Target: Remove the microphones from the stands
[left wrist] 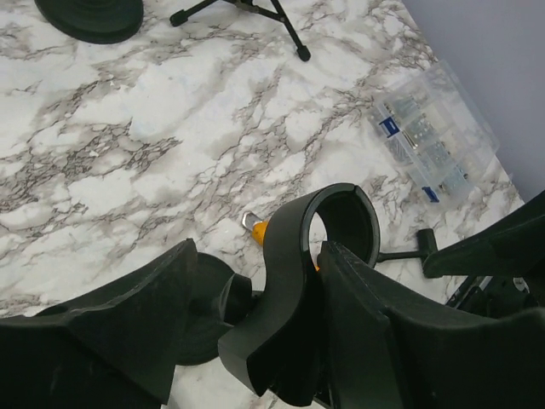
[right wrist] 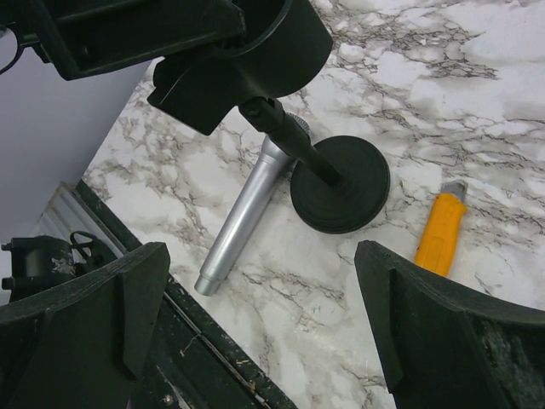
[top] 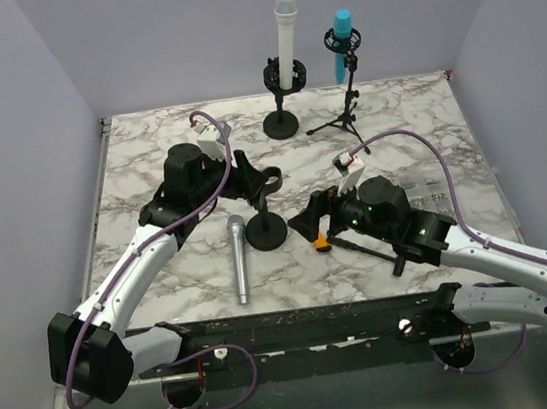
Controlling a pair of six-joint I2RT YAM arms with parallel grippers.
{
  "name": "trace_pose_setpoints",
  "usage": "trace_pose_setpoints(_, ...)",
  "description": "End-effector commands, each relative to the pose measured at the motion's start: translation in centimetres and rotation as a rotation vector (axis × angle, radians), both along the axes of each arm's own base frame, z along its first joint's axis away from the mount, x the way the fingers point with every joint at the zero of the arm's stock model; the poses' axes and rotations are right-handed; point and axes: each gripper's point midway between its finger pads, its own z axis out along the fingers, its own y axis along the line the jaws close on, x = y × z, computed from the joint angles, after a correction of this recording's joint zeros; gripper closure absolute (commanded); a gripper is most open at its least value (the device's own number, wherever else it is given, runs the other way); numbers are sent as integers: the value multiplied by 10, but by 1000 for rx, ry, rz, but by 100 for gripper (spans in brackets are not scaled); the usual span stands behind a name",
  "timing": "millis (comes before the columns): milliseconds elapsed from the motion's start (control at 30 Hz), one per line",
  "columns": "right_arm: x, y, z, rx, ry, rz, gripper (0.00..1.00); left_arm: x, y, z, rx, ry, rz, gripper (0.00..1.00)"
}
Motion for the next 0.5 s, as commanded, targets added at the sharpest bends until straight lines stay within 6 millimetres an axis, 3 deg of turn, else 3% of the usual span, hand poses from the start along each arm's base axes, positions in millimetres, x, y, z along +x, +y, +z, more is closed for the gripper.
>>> trace_pose_setpoints(0,0,-7,0,-3,-13,-25,0,-12,13,-13,46,75,33,31)
trace_pose_setpoints(100,-1,-10,0,-7,-15,-30,0,-20,14,14,16,25,22,21)
trace_pose_setpoints(267,-2,-11,-2,-11,-13,-30,0,-32,14,51,26,-46,-38,15)
trace_pose_setpoints(467,-4,-15,-3,-6,-9,-38,0,-38,8,49,151,-73,-169,9)
